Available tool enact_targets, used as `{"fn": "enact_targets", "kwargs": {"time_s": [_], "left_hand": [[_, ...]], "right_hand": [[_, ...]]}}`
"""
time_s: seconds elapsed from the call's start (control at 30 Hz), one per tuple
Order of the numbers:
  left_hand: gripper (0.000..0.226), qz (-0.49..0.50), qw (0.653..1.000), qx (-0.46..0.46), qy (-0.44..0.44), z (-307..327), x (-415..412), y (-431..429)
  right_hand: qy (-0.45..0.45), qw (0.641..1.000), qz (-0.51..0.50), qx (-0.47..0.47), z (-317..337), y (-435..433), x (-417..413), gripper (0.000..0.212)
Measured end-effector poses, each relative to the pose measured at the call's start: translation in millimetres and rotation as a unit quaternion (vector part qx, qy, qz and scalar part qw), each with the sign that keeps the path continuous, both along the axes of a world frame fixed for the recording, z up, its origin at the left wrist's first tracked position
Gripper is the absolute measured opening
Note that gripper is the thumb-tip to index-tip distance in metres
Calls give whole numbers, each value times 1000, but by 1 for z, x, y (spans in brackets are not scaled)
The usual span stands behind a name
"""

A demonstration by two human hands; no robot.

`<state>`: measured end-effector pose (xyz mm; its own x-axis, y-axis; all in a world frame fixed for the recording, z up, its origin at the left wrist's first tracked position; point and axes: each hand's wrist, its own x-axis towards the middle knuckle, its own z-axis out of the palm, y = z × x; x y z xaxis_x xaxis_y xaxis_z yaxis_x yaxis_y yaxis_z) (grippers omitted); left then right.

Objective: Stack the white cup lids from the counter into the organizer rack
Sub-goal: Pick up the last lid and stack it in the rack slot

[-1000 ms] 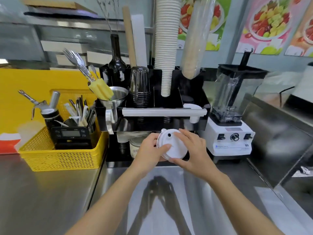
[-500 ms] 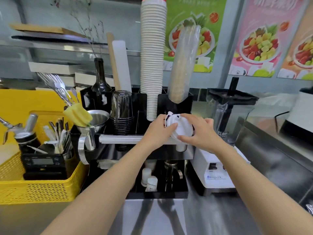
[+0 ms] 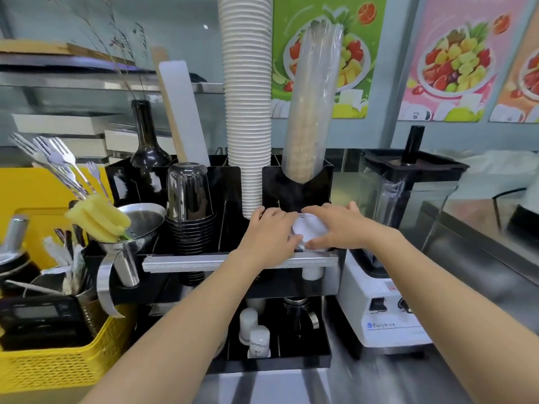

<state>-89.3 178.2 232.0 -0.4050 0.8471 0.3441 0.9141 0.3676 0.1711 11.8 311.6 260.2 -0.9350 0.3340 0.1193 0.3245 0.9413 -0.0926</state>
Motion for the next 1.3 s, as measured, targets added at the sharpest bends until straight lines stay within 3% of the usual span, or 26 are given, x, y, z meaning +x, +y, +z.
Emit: {"fn": "enact_targets", "kwargs": {"time_s": [0.13, 0.27, 0.73, 1.1, 1.3], "left_hand": [[42, -7, 999, -19, 30, -4, -2, 3], [37, -19, 997, -39, 66, -6, -5, 4], [44, -43, 994, -19, 97, -11, -5, 1], [50, -68, 992, -41, 101, -11, -8, 3], [47, -63, 990, -56, 116, -10, -8, 3]], "right_hand": [[-97, 995, -1, 15, 4, 0, -10, 70], [-148, 986, -19, -76, 6, 0, -14, 65], [-195, 972, -7, -133, 14, 2, -21, 62], [-202, 973, 12, -115, 11, 0, -22, 53], [-205, 972, 12, -115, 15, -3, -17, 68]]}}
